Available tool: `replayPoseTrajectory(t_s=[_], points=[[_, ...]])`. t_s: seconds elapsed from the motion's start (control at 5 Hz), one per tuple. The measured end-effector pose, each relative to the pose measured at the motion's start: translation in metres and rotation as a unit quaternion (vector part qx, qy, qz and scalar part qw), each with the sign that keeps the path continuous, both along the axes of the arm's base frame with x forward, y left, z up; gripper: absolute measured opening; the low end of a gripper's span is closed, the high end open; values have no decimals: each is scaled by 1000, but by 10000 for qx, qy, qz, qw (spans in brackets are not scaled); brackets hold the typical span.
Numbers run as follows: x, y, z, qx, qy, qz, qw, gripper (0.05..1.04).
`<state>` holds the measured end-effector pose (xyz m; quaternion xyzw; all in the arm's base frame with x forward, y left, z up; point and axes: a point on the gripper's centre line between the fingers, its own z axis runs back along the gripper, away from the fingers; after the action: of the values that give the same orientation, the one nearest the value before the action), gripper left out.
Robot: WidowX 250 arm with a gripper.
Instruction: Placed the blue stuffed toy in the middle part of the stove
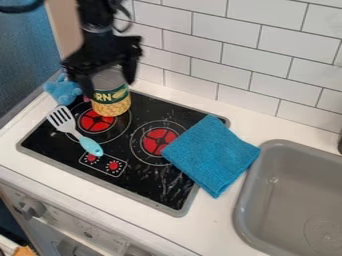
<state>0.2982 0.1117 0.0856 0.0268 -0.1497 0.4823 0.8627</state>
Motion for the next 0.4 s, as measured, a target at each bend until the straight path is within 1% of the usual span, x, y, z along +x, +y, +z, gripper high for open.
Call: replayPoseTrajectory(t_s=[0.2,0.4], points=[[-4,33,15,-169,-171,663,9975,1001],[2,64,19,-31,-264,1347,9905,1001]])
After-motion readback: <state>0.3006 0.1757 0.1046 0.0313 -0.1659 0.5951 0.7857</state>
